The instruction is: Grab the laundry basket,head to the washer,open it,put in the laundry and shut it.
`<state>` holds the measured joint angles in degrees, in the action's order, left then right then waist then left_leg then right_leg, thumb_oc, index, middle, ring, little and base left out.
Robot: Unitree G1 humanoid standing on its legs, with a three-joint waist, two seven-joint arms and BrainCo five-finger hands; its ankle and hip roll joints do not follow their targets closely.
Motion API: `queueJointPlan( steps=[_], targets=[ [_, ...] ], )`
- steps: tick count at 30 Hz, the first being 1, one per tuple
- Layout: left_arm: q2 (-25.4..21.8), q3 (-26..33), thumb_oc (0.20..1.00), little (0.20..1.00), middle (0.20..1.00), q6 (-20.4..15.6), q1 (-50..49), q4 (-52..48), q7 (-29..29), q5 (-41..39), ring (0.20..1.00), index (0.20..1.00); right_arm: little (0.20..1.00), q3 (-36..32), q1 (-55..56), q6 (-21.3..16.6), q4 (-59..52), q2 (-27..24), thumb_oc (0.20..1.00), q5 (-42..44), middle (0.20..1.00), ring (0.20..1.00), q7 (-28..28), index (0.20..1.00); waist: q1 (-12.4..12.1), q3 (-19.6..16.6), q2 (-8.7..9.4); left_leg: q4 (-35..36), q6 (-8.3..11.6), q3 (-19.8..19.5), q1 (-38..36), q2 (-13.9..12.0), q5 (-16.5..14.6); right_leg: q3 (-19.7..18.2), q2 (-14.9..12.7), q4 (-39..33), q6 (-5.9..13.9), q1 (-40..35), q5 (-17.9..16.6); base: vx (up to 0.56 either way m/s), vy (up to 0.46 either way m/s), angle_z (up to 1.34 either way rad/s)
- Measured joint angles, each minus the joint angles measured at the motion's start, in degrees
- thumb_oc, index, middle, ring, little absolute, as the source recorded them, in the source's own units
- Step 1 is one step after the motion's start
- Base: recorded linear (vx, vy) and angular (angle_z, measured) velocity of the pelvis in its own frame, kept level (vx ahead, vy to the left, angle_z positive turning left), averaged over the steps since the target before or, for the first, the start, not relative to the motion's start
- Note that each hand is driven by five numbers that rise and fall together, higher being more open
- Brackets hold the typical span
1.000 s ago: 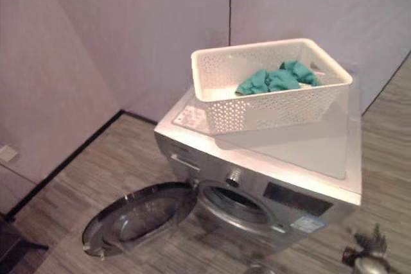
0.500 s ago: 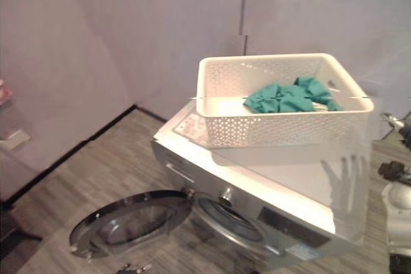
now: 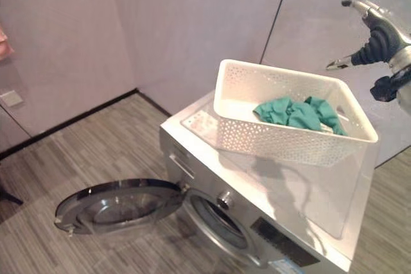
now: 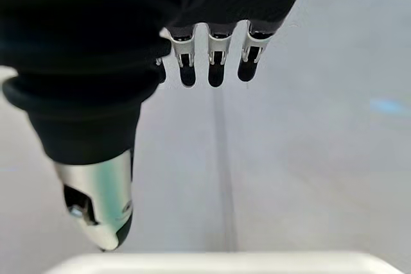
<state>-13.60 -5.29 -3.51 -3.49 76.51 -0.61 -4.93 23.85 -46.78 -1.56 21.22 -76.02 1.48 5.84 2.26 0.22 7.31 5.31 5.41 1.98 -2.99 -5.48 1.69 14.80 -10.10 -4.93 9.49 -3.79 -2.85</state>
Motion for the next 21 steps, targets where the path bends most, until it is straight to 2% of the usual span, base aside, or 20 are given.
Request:
queueJointPlan(
  steps=[1,3,7,8,11,15,21],
  targets=[
    [-0.23,-0.01,1.000,1.000,1.000,0.12,-0.04,0.16,0.73,-1.48,1.000,1.000,1.000,6.76,-3.70,0.14,4.68,0.05,1.000,-0.12,1.000,1.000,1.88,1.000,0.05,-0.18,-0.22,0.00,0.00,0.01,0.09,-0.07,0.00,-0.12,0.03,0.00,-0.01,0.23,0.00,0.01,-0.017,-0.04],
    [0.20,0.03,1.000,1.000,1.000,0.06,-0.09,0.36,1.33,-1.81,1.000,1.000,1.000,9.09,-3.94,0.56,7.55,0.14,1.000,-0.28,1.000,1.000,3.62,1.000,0.03,-0.35,-0.52,0.00,0.00,0.02,0.45,-0.18,0.00,-0.18,0.13,0.00,-0.06,0.62,-0.04,0.00,-0.005,-0.02],
    [0.76,0.02,1.000,1.000,1.000,0.06,-0.52,0.65,1.73,-1.97,1.000,1.000,1.000,12.91,-5.33,0.66,13.48,2.28,1.000,-0.58,1.000,1.000,5.09,1.000,0.17,-1.33,-2.47,0.02,0.01,0.01,1.12,-0.33,0.00,-0.16,0.27,0.00,-0.11,1.29,-0.07,0.00,0.000,0.00],
    [0.88,-0.01,1.000,1.000,1.000,0.02,-0.81,0.62,1.84,-2.35,1.000,1.000,1.000,13.58,-6.45,0.50,16.05,4.44,1.000,-0.69,1.000,1.000,5.57,1.000,0.12,-1.48,-3.01,0.01,0.12,0.07,1.17,-0.44,0.08,-0.20,0.39,0.00,-0.17,1.41,-0.11,-0.01,-0.012,-0.04],
    [1.03,-0.03,1.000,1.000,1.000,-0.07,-0.66,0.81,2.02,-3.69,1.000,1.000,1.000,15.84,-7.04,0.68,18.18,5.94,1.000,-0.77,1.000,1.000,5.86,1.000,-0.02,-1.42,-3.25,0.00,0.37,-0.01,1.68,-0.77,0.24,-0.18,0.71,-0.01,-0.36,1.86,-0.20,0.00,-0.006,-0.01],
    [0.96,0.01,1.000,1.000,1.000,-0.09,-0.64,1.05,2.00,-4.18,1.000,1.000,1.000,17.98,-11.09,0.51,24.76,10.46,1.000,-1.56,1.000,1.000,5.81,1.000,-0.22,-1.30,-3.22,0.00,0.90,-0.07,2.78,-1.35,0.60,-0.17,1.35,-0.02,-0.82,3.04,-0.49,0.00,0.000,0.00],
    [0.81,0.02,1.000,1.000,1.000,-1.29,-0.30,1.11,1.89,-4.38,1.000,1.000,1.000,20.32,-16.97,0.57,31.80,14.27,1.000,-2.92,1.000,1.000,5.71,1.000,-1.48,-0.63,-3.16,-0.01,1.51,-0.31,4.12,-2.18,1.06,0.15,2.20,-0.01,-1.33,4.08,-0.66,-0.01,-0.009,0.03]
  ],
)
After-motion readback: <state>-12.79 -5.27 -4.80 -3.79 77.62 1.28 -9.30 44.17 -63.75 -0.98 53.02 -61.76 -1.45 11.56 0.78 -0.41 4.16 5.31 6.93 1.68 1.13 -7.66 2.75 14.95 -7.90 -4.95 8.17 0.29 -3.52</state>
